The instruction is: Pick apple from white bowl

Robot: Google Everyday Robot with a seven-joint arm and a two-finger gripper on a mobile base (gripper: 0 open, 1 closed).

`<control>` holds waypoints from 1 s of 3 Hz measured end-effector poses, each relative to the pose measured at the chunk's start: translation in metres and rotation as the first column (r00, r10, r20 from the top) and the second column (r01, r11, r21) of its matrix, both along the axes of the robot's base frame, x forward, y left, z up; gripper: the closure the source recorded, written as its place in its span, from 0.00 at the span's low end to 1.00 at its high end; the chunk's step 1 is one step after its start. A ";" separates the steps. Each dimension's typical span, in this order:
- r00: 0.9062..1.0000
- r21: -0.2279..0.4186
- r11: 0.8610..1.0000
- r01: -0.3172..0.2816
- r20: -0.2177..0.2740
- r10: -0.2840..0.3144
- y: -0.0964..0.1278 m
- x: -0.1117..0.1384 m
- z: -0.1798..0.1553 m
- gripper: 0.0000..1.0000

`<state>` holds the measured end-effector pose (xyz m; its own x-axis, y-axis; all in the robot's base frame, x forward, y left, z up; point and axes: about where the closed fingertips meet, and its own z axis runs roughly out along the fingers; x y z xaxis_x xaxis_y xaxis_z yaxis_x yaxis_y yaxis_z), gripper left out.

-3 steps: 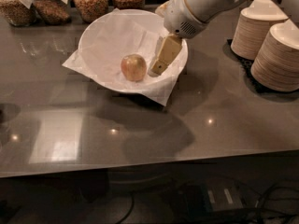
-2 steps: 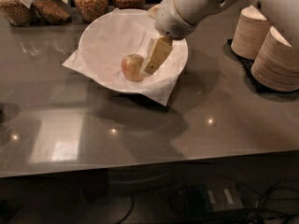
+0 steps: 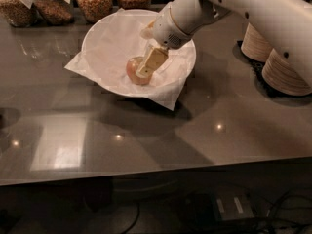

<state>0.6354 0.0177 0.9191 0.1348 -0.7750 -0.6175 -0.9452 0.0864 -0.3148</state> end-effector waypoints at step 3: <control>0.999 0.006 1.000 -0.005 -0.050 0.005 0.006 0.004 -0.027 0.21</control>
Offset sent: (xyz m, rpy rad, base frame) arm 0.0064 0.0023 -0.0388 0.0103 0.0730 -0.0041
